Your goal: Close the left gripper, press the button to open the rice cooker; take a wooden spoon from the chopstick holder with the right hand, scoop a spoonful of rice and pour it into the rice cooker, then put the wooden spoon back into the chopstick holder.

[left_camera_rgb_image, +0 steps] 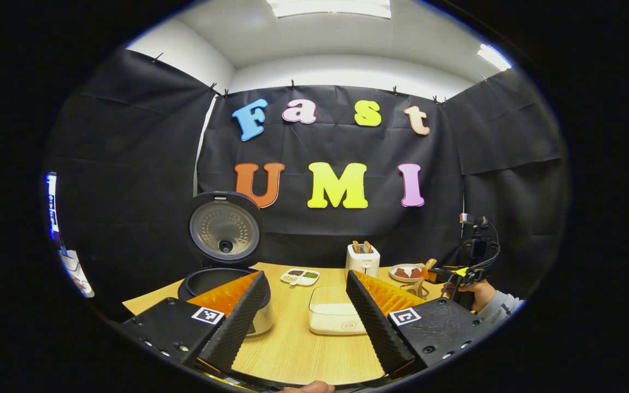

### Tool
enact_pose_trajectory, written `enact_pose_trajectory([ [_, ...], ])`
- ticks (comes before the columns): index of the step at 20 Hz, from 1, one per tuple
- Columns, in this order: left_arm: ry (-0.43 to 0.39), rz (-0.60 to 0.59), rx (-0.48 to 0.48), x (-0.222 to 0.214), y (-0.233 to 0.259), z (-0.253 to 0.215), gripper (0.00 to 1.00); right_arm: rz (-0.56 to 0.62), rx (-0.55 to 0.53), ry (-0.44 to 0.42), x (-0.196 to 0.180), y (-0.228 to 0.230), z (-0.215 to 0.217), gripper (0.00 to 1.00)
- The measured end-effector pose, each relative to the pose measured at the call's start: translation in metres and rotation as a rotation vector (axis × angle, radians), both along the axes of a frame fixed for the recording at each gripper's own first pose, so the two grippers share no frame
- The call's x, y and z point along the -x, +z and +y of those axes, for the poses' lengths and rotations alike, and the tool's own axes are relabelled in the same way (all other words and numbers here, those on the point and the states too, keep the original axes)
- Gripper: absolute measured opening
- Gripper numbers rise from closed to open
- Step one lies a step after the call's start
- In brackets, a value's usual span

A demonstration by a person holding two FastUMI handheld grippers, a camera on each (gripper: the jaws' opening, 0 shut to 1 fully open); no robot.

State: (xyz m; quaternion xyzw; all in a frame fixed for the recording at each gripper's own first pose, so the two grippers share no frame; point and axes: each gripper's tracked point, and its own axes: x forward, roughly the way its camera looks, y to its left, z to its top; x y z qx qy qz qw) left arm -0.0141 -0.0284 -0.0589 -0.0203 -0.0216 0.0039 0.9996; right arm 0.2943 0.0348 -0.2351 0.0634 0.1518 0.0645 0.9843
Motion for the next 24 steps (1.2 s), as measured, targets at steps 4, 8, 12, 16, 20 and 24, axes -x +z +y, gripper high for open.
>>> enact_pose_trajectory([
  [4,-0.011,0.017,-0.005,-0.007,-0.008,0.003,0.94,0.095,-0.043,0.014,-0.022,-0.024,0.012,1.00],
  [8,-0.002,0.041,-0.010,-0.014,-0.018,0.012,0.94,0.039,-0.092,0.050,-0.039,-0.014,0.020,0.91],
  [12,0.001,0.047,0.013,-0.013,-0.020,0.020,0.94,0.133,-0.159,0.065,-0.042,-0.030,0.029,0.75],
  [16,0.008,0.053,0.018,-0.010,-0.024,0.030,0.94,0.130,-0.211,0.046,-0.043,-0.025,0.029,0.22],
  [20,0.002,0.067,0.022,-0.005,-0.031,0.036,0.94,0.078,-0.185,0.055,-0.033,-0.005,0.034,0.14],
  [24,-0.007,0.071,0.026,0.001,-0.033,0.040,0.94,-0.031,-0.127,0.035,-0.019,0.035,0.029,0.12],
])
